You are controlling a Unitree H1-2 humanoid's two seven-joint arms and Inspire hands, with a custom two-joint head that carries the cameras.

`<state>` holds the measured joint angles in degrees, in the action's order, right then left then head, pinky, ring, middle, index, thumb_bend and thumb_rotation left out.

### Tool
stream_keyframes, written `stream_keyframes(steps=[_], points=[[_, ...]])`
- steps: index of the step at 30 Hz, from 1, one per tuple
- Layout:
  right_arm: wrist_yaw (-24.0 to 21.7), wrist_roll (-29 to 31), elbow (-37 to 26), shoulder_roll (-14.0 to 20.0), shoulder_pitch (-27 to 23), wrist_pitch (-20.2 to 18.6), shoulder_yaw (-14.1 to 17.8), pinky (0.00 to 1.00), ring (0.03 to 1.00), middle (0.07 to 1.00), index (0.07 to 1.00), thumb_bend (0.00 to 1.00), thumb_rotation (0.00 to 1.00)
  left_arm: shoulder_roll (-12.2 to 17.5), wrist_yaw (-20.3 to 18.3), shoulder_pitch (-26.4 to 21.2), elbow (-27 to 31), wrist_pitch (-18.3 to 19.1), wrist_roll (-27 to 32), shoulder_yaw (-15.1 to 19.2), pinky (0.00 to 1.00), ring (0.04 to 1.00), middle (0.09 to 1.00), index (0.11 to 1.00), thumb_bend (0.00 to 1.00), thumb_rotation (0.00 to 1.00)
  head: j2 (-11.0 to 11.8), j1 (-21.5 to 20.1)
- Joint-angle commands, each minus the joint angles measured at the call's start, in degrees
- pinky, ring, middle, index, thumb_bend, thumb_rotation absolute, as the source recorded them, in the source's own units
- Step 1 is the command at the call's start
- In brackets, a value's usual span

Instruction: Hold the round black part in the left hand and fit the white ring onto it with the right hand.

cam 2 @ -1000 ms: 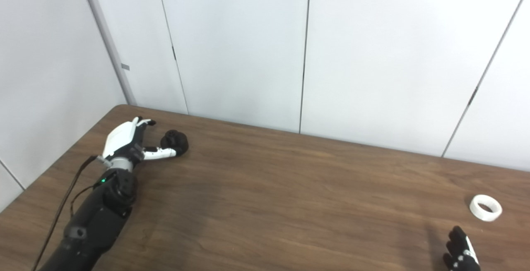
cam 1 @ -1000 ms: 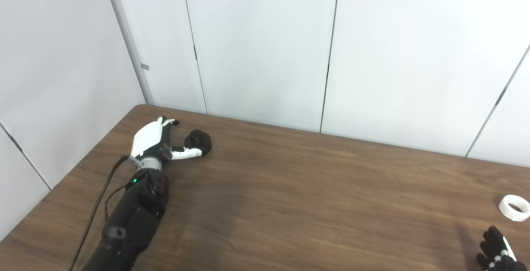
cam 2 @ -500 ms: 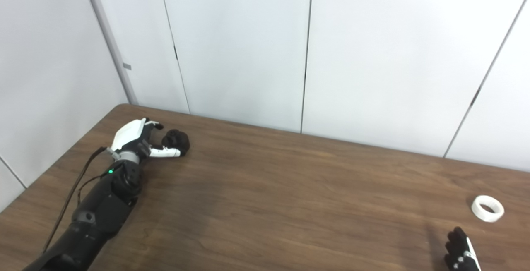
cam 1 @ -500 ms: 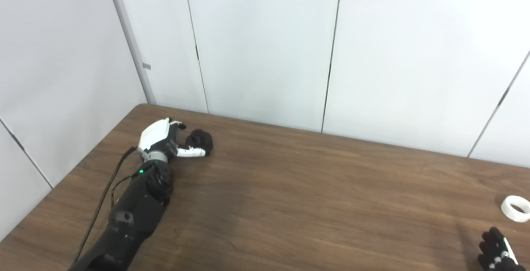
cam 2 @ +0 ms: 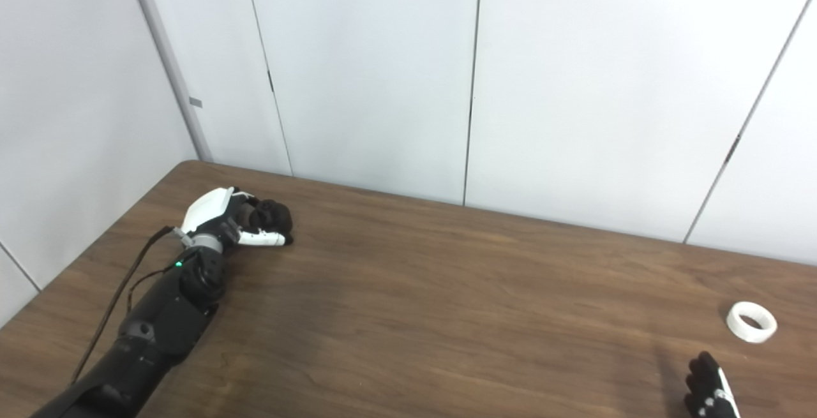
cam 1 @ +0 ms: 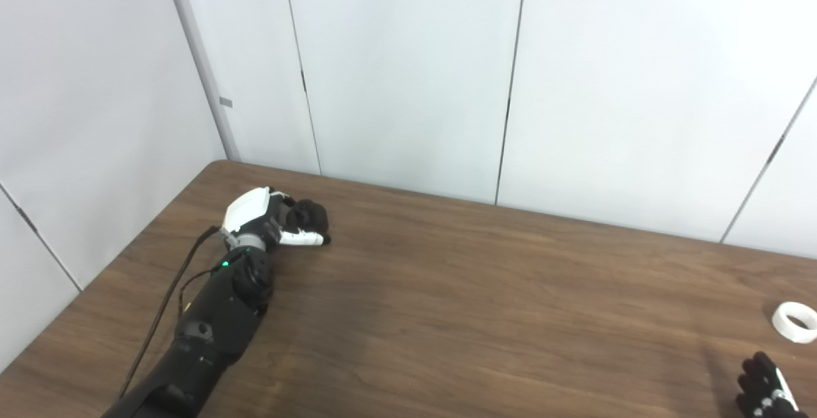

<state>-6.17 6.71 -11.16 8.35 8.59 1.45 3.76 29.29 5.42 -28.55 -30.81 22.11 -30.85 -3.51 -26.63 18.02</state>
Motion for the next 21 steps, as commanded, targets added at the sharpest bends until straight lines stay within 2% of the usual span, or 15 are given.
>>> stream_keyframes(steps=[1,16,21], points=[[-0.26,-0.17,-0.72,0.07,0.82,-0.40,-0.38,1.00,0.991,0.980,0.977,0.63,1.00,1.82,0.99,-3.04,0.36,-0.74,-0.23,-0.08,1.00,1.000,0.983,0.801,1.00,0.39,-0.18,0.01],[-0.38,0.14,-1.36,0.15,1.14,-0.94,-0.37,1.00,1.000,0.988,0.991,0.60,1.00,1.56,2.39,-3.35,-0.86,-0.31,0.10,0.02,1.00,1.000,0.953,0.760,1.00,0.35,-0.40,-0.03],[-0.32,0.11,-1.61,0.09,1.28,-1.24,-0.36,1.00,1.000,0.990,0.993,0.58,1.00,1.61,2.44,-3.18,-0.82,-0.69,0.42,0.07,1.00,1.000,0.939,0.742,0.97,0.33,-0.49,-0.12]])
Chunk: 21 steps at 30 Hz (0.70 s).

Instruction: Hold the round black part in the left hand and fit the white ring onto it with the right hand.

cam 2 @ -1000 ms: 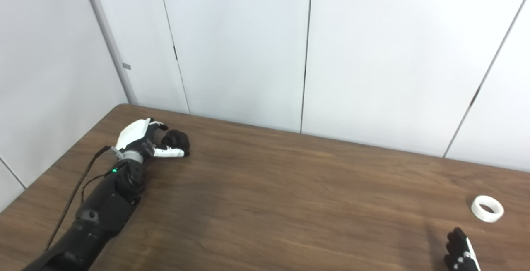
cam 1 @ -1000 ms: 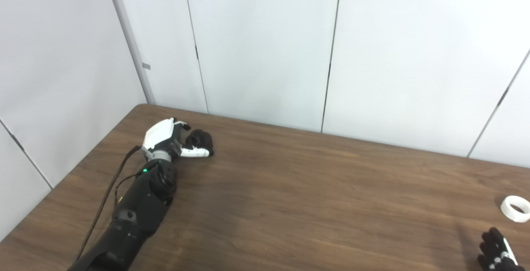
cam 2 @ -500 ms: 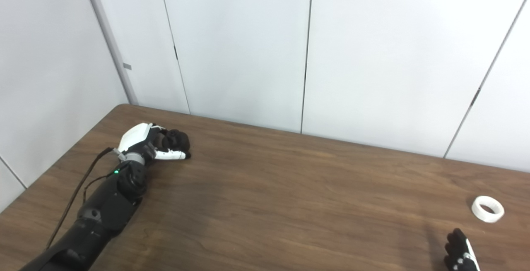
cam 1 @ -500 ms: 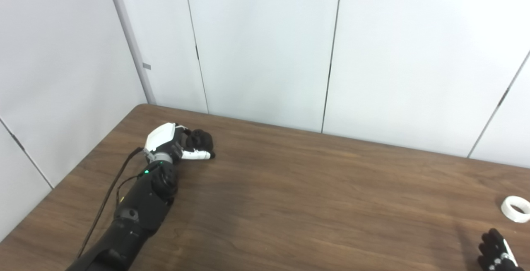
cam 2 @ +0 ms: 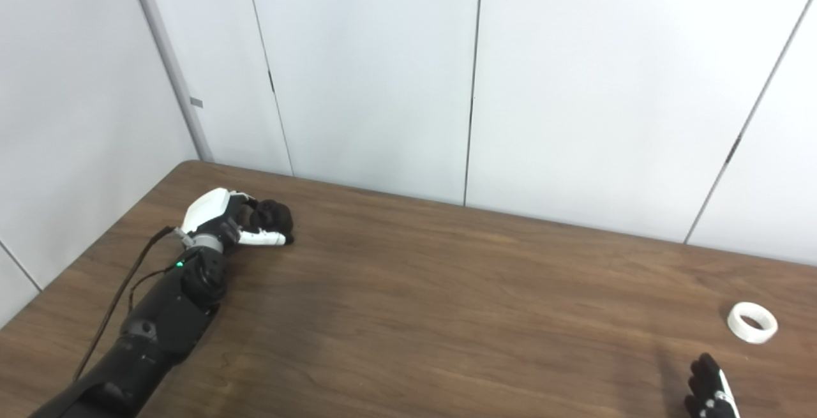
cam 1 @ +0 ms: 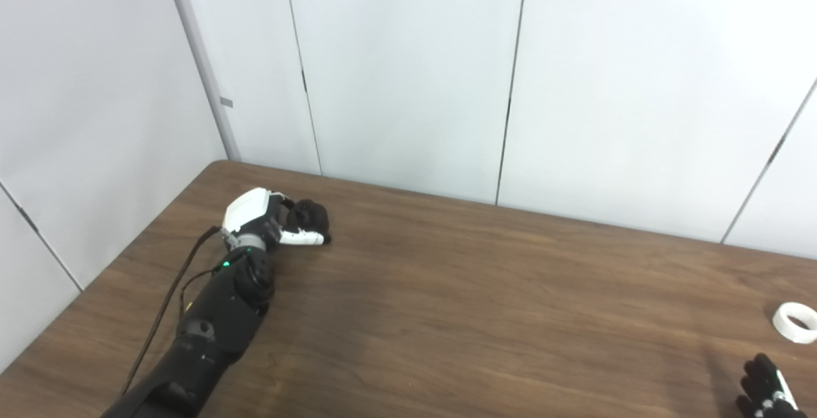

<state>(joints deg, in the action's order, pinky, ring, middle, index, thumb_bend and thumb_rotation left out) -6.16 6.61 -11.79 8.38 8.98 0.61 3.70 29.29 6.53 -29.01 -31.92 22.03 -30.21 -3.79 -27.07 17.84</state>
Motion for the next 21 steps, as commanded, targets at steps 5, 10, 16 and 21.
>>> stream_keyframes(steps=[5,10,16,21], points=[[-0.32,0.25,-1.11,-0.01,0.83,-0.45,-0.29,1.00,1.000,0.988,0.992,0.57,1.00,1.67,1.79,-2.67,0.18,-0.82,0.24,0.31,1.00,1.000,0.929,0.719,0.95,0.30,0.01,0.06],[-0.15,-0.12,-1.25,0.02,0.85,-0.64,-0.27,1.00,1.000,0.984,0.988,0.59,1.00,1.63,3.58,-2.57,-0.47,-2.78,0.88,0.64,1.00,0.969,0.879,0.630,0.90,0.26,0.03,0.00],[-0.12,-0.18,-1.14,0.01,0.83,-0.50,-0.24,1.00,1.000,0.985,0.986,0.59,1.00,1.21,5.72,-2.21,-1.29,-5.73,2.16,1.70,1.00,0.886,0.770,0.487,0.53,0.07,0.02,-0.08],[-0.53,0.50,-1.06,0.16,0.82,-0.27,-0.21,1.00,1.000,0.988,0.993,0.57,1.00,1.14,6.54,-2.07,-1.44,-6.62,2.17,1.52,1.00,0.867,0.758,0.484,0.52,0.06,-0.01,-0.11]])
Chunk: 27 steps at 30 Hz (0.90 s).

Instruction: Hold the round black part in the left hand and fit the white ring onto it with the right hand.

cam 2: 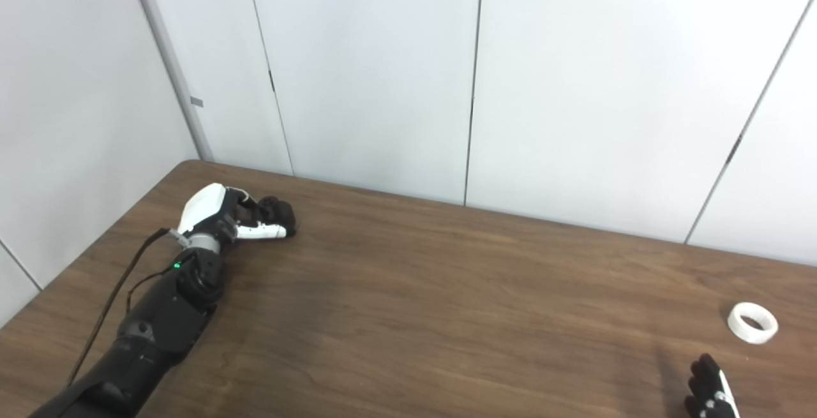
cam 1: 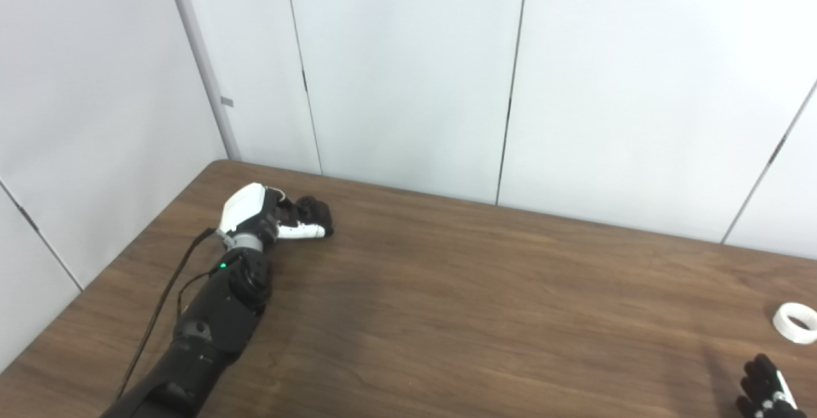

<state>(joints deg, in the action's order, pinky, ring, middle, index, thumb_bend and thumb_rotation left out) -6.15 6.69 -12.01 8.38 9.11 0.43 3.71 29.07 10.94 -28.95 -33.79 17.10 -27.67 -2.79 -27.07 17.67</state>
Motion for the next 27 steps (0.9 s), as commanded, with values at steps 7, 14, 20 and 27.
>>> stream_keyframes(steps=[7,14,20,27], points=[[-0.22,-0.11,-0.93,0.16,0.75,-0.32,-0.22,1.00,1.000,0.986,0.996,0.59,1.00,1.25,2.67,-1.66,0.88,-2.38,-0.24,0.29,1.00,0.860,0.747,0.484,0.52,0.06,-0.06,-0.03],[-0.27,-0.31,-0.75,0.16,0.71,0.12,-0.28,1.00,1.000,0.989,0.990,0.58,1.00,1.10,3.00,-0.33,2.98,-2.44,-0.16,0.44,1.00,0.868,0.747,0.485,0.52,0.06,-0.02,-0.07],[-0.14,-0.51,-0.92,0.03,0.49,-0.39,-0.31,1.00,1.000,0.990,0.995,0.57,1.00,1.17,1.68,2.75,10.55,-1.74,-1.33,-0.38,1.00,0.881,0.763,0.486,0.52,0.06,-0.11,-0.17],[0.13,-0.70,-1.27,-0.24,0.17,-0.98,-0.37,1.00,1.000,0.986,0.988,0.57,1.00,0.85,-2.11,7.32,23.43,-0.04,-3.57,-2.18,1.00,0.885,0.760,0.486,0.52,0.06,-0.63,-0.91]])
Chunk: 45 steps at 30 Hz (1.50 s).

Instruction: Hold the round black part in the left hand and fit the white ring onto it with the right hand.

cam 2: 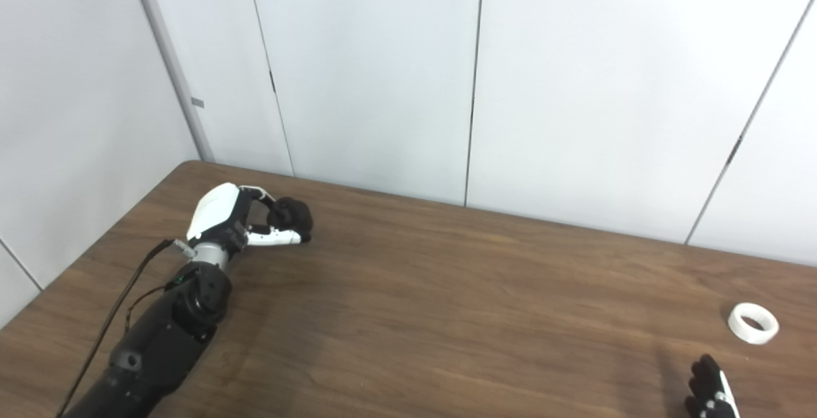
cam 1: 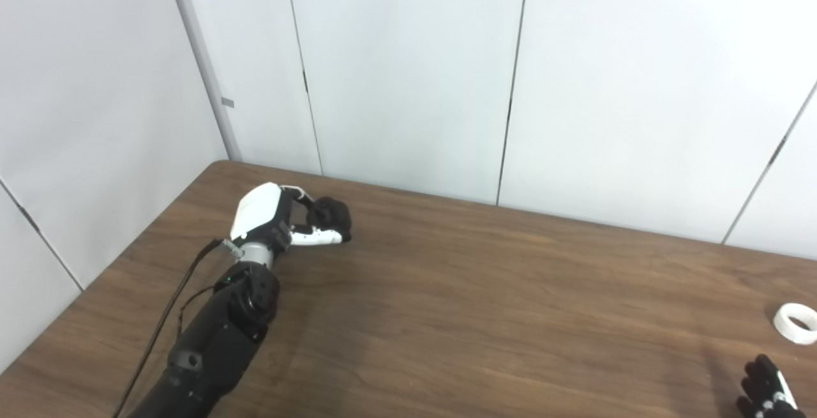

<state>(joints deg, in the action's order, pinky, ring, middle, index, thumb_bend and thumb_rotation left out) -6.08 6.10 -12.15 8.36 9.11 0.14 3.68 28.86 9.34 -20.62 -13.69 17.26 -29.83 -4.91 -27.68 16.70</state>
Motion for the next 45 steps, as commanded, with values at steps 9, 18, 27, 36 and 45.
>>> stream_keyframes(steps=[9,18,27,36,45], points=[[0.90,-1.62,-1.87,-0.67,-0.38,-1.27,-1.20,1.00,0.996,0.972,0.980,0.52,1.00,-2.16,-8.23,5.77,22.65,2.23,-5.68,-4.34,1.00,0.894,0.775,0.486,0.52,0.06,-1.42,-3.07],[2.54,-4.13,-4.54,-1.76,-0.09,-2.96,-2.57,1.00,0.979,0.962,0.974,0.47,1.00,-6.93,-12.32,10.32,31.34,-1.21,-10.40,-9.90,1.00,0.886,0.766,0.485,0.52,0.06,-3.09,-7.38],[3.44,-5.08,-7.01,-2.12,0.22,-5.04,-3.80,1.00,0.984,0.961,0.974,0.46,1.00,-10.54,-12.84,15.88,34.37,-7.06,-17.22,-15.69,1.00,0.873,0.757,0.484,0.52,0.05,-5.71,-12.67],[4.58,-7.08,-9.53,-3.27,0.07,-7.59,-4.86,0.98,0.971,0.946,0.961,0.52,1.00,-13.08,-13.19,21.44,34.94,-11.74,-23.54,-19.06,1.00,0.881,0.755,0.484,0.52,0.05,-8.75,-16.94],[5.42,-8.15,-12.19,-3.22,-0.12,-9.43,-5.41,0.98,0.957,0.931,0.946,0.58,1.00,-14.64,-11.68,25.16,33.14,-15.50,-26.77,-20.00,1.00,0.877,0.758,0.485,0.52,0.05,-11.51,-19.00]])
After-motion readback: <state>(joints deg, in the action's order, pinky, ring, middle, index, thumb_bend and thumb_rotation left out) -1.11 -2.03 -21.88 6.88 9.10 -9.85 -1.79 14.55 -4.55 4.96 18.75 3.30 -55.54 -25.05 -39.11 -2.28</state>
